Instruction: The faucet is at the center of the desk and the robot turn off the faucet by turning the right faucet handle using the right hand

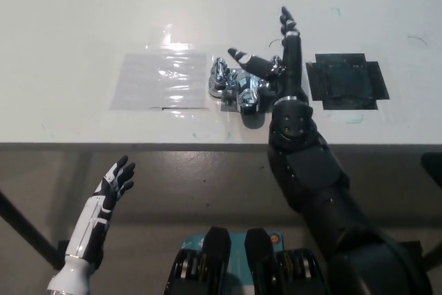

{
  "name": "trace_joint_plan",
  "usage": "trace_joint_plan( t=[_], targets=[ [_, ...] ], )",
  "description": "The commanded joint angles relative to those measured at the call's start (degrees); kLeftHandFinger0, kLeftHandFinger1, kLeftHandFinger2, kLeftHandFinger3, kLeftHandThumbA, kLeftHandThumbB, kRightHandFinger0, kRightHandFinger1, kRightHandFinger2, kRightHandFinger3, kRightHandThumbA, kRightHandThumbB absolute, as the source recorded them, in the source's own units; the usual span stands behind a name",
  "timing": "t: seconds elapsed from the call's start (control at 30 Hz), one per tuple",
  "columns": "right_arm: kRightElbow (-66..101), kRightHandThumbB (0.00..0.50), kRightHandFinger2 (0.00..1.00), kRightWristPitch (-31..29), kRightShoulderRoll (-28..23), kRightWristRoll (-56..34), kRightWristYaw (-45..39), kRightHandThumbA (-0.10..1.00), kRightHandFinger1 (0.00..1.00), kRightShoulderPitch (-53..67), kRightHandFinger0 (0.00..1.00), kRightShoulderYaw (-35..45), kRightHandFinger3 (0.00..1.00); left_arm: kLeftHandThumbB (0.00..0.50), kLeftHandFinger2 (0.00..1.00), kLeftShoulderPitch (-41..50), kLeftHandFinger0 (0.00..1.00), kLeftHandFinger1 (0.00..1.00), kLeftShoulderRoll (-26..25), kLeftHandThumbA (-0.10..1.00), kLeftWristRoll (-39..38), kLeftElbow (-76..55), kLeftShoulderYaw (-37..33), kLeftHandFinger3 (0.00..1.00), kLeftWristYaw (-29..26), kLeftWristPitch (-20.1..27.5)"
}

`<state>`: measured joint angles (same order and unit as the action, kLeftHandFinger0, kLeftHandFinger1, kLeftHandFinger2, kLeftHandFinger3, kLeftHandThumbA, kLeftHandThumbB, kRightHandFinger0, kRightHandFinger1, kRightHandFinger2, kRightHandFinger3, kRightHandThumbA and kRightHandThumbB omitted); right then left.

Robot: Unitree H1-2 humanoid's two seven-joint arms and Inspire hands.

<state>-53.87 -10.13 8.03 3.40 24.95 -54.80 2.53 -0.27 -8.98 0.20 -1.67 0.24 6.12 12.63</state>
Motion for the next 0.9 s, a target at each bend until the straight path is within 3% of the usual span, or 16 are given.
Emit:
trace_joint_plan(
  t=[0.0, 0.23, 0.27, 0.33, 0.43, 0.5, 0.7, 0.87],
  targets=[
    [13.19, 0.237, 1.00, -5.62, -0.46, 0.01, -4.05, 1.00, 1.00, 2.92, 1.00, -1.39, 1.00, 0.242, 1.00, -0.73, 1.00, 1.00, -0.92, 1.00, -0.62, -1.30, 0.25, 1.00, 0.57, 0.82],
    [31.87, 0.264, 1.00, -0.33, -2.76, 0.94, -6.26, 1.00, 1.00, 10.62, 1.00, -2.36, 1.00, 0.231, 1.00, -0.86, 1.00, 1.00, -1.18, 1.00, -0.46, -1.42, 0.28, 1.00, 0.63, 0.95],
    [38.94, 0.303, 1.00, 0.71, -3.60, 0.83, -6.88, 1.00, 1.00, 13.06, 1.00, -2.22, 1.00, 0.238, 1.00, -0.94, 1.00, 1.00, -1.13, 1.00, -0.62, -1.35, 0.24, 1.00, 0.71, 0.98],
    [43.09, 0.327, 1.00, 1.33, -4.11, 0.27, -7.56, 1.00, 1.00, 14.27, 1.00, -2.11, 1.00, 0.243, 1.00, -1.01, 1.00, 1.00, -1.10, 1.00, -0.66, -1.33, 0.32, 1.00, 0.63, 0.76],
    [53.12, 0.307, 1.00, -1.16, -4.97, 0.07, -7.35, 1.00, 1.00, 16.40, 1.00, -1.46, 1.00, 0.241, 1.00, -1.05, 1.00, 1.00, -1.23, 1.00, -0.59, -1.52, 0.51, 1.00, 0.51, 0.73],
    [61.17, 0.244, 1.00, -2.15, -7.34, 2.12, -8.54, 1.00, 1.00, 18.52, 1.00, -1.98, 1.00, 0.235, 1.00, -1.39, 1.00, 1.00, -1.43, 1.00, 0.25, -1.31, 0.43, 1.00, 0.33, 1.16],
    [77.30, 0.288, 1.00, -3.38, -9.85, 6.64, -10.44, 1.00, 1.00, 27.27, 1.00, -3.54, 1.00, 0.255, 1.00, -2.13, 1.00, 1.00, -1.64, 1.00, -0.88, -1.23, 0.78, 1.00, 0.67, 0.22],
    [81.32, 0.257, 1.00, -7.14, -11.50, 4.83, -12.94, 1.00, 1.00, 36.81, 1.00, -6.13, 1.00, 0.246, 1.00, -1.74, 1.00, 1.00, -1.27, 1.00, -1.04, -1.20, 0.77, 1.00, 0.51, 0.68]
  ],
)
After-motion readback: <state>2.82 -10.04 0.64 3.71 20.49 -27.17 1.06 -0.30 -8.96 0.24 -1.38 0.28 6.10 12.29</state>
